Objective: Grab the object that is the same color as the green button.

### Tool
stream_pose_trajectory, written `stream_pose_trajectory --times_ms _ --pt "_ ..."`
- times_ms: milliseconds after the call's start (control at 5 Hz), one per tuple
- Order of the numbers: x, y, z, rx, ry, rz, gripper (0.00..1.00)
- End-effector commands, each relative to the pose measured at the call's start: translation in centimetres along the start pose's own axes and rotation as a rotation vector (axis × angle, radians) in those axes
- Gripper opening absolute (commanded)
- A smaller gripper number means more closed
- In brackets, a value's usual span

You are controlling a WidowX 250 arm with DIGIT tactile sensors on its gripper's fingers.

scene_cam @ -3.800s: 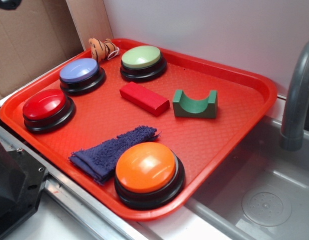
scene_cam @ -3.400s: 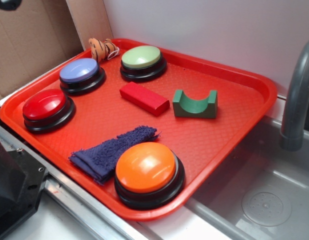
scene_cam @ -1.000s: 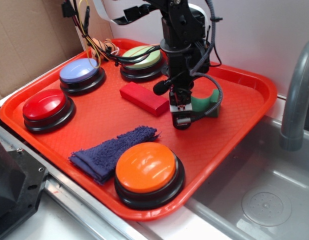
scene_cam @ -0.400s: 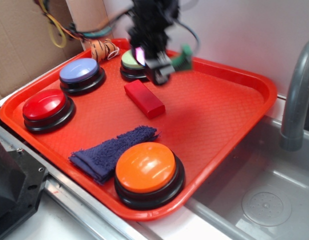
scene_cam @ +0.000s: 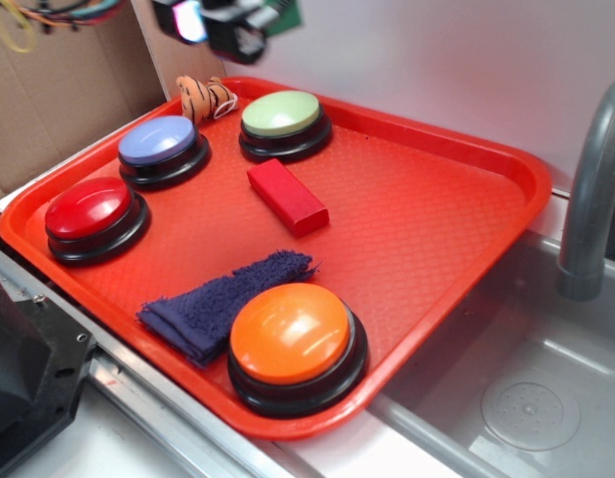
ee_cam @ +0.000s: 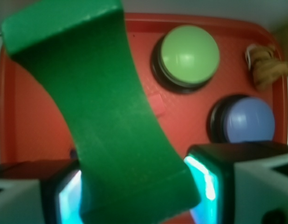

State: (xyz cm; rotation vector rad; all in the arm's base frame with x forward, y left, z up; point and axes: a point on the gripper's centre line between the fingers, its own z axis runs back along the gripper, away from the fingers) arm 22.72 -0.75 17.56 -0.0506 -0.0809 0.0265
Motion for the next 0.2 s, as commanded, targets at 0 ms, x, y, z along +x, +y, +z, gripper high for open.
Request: stream_pose_trajectory --times_ms 0 --pt "-2.22 -0.31 2.31 -0.008 -0.096 0.033 0.0"
